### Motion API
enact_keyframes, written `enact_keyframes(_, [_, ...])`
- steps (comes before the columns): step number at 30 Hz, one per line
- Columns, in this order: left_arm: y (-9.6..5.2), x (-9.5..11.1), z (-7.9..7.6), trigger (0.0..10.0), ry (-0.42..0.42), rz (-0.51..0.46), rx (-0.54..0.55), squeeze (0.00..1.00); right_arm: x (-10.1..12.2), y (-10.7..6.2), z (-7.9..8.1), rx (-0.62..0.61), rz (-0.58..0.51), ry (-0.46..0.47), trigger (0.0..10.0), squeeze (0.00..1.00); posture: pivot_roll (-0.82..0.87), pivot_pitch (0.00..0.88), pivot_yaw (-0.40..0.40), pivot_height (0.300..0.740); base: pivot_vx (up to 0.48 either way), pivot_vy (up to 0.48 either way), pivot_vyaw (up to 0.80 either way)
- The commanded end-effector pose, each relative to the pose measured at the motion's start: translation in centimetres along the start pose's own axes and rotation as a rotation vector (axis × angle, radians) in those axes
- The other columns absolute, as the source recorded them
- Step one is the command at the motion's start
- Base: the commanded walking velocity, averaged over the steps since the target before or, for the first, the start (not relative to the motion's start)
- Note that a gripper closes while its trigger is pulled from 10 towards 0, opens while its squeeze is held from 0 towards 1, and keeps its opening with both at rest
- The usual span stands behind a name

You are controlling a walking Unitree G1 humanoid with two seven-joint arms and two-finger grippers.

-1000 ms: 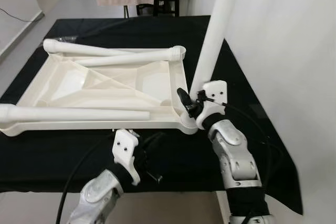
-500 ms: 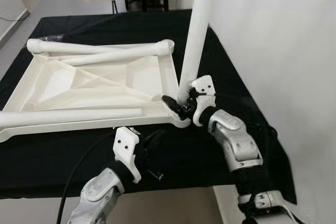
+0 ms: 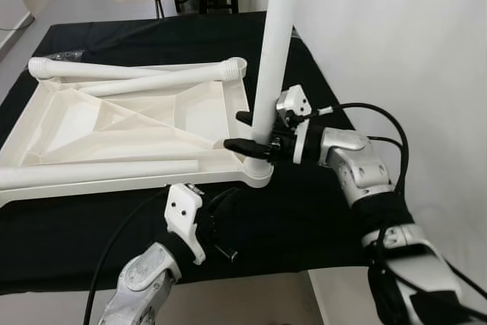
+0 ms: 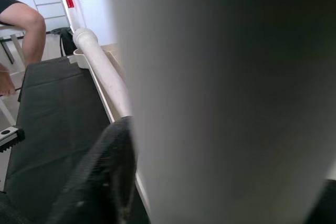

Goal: Building children table

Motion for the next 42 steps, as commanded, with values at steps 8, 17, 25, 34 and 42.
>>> enact_keyframes(8, [-0.2,-0.6,0.1,10.0,-0.015,0.014,0.006,0.0,-2.2,-0.1,0.4,-0.091,0.071,0.029,0.0,0.0,0.07,0.122,-0.042,0.74,0.0,0.0,0.0])
enact_keyframes(17, [-0.4,-0.7,0.1,10.0,-0.014,0.017,0.006,0.0,-7.3,-1.2,2.0,-0.665,0.319,0.228,0.0,0.0,0.09,0.125,-0.06,0.74,0.0,0.0,0.0])
enact_keyframes(25, [-0.4,-0.6,0.3,10.0,-0.005,0.022,0.008,0.0,-6.2,-0.1,2.3,-0.749,0.289,0.186,0.0,0.0,0.08,0.1,-0.043,0.74,0.0,0.0,0.0])
enact_keyframes(34, [-0.3,-0.4,0.2,10.0,-0.007,0.02,0.01,0.0,-6.1,-0.4,0.9,-0.803,0.32,0.151,10.0,0.0,0.09,0.095,-0.042,0.74,0.0,0.0,0.0])
enact_keyframes(42, [-0.3,-0.1,0.4,10.0,-0.04,0.006,0.018,0.0,-4.6,-1.8,0.9,-0.819,0.256,0.165,10.0,1.0,0.08,0.1,-0.041,0.74,0.0,0.0,0.0])
Point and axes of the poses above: a point about 5 cm out from each wrist's last joint towards the gripper, its own y axis pointing out of the wrist towards the gripper, its own x axis along the axis of the wrist's last joint, z = x × y, the point moved 4 cm from there along y, pointing out of the wrist towards the gripper, and after that the axes turned 15 degrees about -y, right-handed, at the moved point
